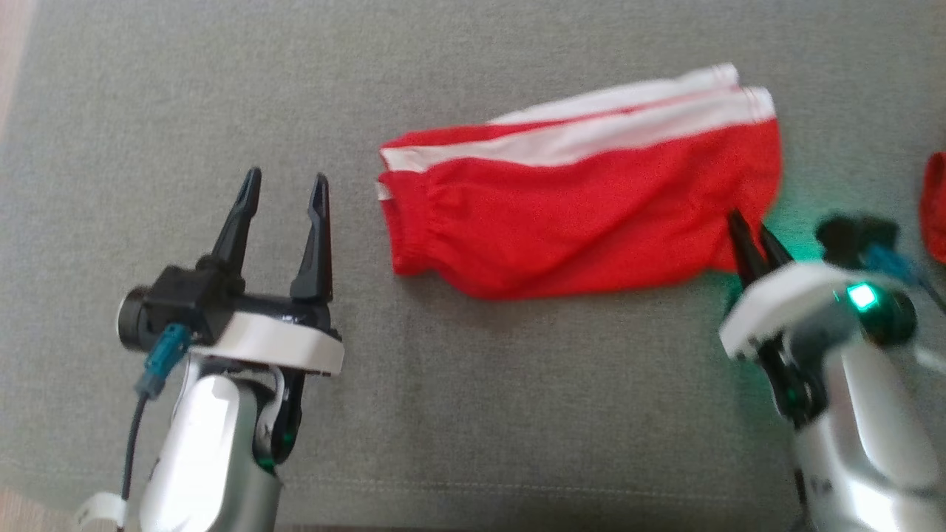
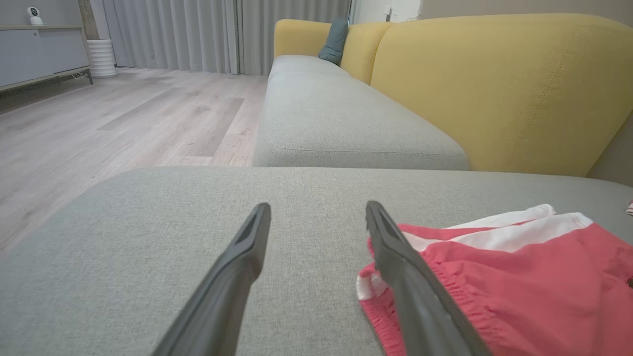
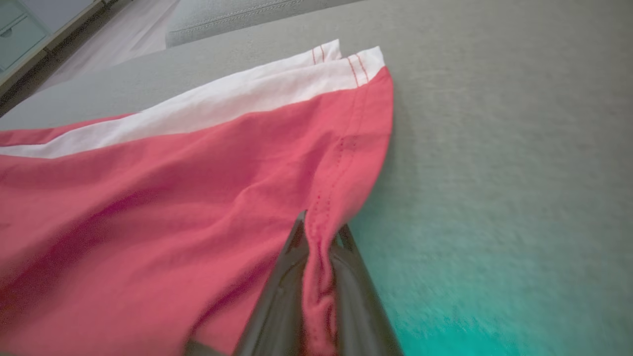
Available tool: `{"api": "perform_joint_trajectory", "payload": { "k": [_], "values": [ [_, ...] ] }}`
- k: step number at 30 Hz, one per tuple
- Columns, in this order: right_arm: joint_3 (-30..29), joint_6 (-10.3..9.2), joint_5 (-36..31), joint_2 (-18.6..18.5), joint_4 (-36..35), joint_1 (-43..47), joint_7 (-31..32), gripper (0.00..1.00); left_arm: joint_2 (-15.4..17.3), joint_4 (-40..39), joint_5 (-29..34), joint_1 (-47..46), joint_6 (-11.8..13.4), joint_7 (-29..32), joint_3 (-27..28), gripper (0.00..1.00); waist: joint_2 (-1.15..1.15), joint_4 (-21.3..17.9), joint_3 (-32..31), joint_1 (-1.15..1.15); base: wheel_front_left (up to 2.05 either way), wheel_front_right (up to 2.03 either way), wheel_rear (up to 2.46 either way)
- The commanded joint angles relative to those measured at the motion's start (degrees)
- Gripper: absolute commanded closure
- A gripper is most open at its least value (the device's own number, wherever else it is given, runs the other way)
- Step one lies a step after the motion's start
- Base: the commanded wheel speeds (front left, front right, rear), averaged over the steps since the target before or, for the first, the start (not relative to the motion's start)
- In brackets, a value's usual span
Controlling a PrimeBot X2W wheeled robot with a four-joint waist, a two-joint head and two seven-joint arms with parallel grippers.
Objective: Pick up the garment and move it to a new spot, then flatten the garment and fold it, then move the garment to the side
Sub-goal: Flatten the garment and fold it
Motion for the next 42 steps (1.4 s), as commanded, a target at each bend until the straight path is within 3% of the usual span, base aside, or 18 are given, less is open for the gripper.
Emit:
{"api": "perform_joint_trajectory", "payload": {
  "k": [1,8,15,22,23,25,26,30,31,32,33,34,42],
  "values": [
    [0.16,-0.05,0.34,0.48,-2.61,1.63,-0.55,1.00,0.56,-1.86,0.54,-0.12,-0.19,-0.29,2.22,0.00,0.00,-0.40,-0.50,0.00,0.00,0.00,0.00],
    [-3.16,-0.05,2.89,0.90,-8.89,9.01,-0.31,1.00,0.55,-1.61,1.15,1.22,-0.41,-0.29,2.22,0.00,0.00,-1.18,-1.91,0.00,0.00,0.00,0.00],
    [-0.51,-0.05,2.07,0.92,-12.92,8.51,0.83,1.00,0.53,-1.10,1.17,1.79,-0.66,-0.29,1.73,0.00,0.00,-1.29,-3.20,0.00,0.00,0.00,0.00],
    [13.42,-0.05,1.99,0.92,-18.57,2.27,4.41,1.00,0.52,-0.65,1.06,2.00,-0.81,-0.29,1.19,0.00,0.00,-0.24,-4.67,0.00,0.00,0.00,0.00],
    [13.42,-0.05,1.99,0.92,-18.57,2.27,4.41,1.00,0.52,-0.65,1.06,2.00,-0.81,-0.29,1.19,0.00,0.00,-0.24,-4.67,0.00,0.00,0.00,0.00],
    [18.49,-0.05,3.57,0.92,-18.64,0.35,4.84,1.00,0.51,-0.62,0.94,2.03,-0.68,-0.29,1.06,0.00,0.00,0.41,-4.87,0.00,0.00,0.00,0.00],
    [23.77,-0.05,5.83,0.92,-18.24,-0.92,4.94,1.00,0.51,-0.56,0.77,2.07,-0.56,-0.29,0.89,0.00,0.00,1.15,-4.98,0.00,0.00,0.00,0.00],
    [32.00,-0.05,9.50,0.92,-15.55,-1.45,5.26,1.00,0.50,-0.55,0.54,2.17,-0.27,-0.29,0.56,0.00,0.00,2.56,-4.84,0.00,0.00,0.00,0.00],
    [33.19,-0.05,9.86,0.92,-14.42,-1.38,5.47,0.93,0.50,-0.55,0.45,2.25,-0.15,-0.29,0.58,0.00,0.00,2.75,-4.80,0.00,0.00,0.00,0.00],
    [34.07,-0.05,10.07,0.92,-13.33,-1.26,5.70,0.73,0.50,-0.55,0.37,2.31,-0.06,-0.29,0.63,0.00,0.00,2.87,-4.73,0.00,0.00,0.00,0.00],
    [34.64,-0.05,10.84,0.92,-12.64,-1.13,5.41,0.48,0.49,-0.53,0.32,2.32,-0.01,-0.29,0.60,0.00,0.00,3.01,-4.66,0.00,0.00,0.00,0.00],
    [34.95,-0.05,10.76,0.92,-11.91,-1.19,5.11,0.00,0.49,-0.54,0.29,2.35,0.04,-0.29,0.59,0.00,0.00,3.06,-4.57,0.00,0.00,0.00,0.00],
    [35.41,-0.05,11.41,0.93,-12.33,-3.04,-1.71,0.00,0.49,-0.64,0.60,2.19,0.48,-0.29,0.94,0.00,0.00,2.16,-4.44,0.00,0.00,0.00,0.00]
  ]
}}
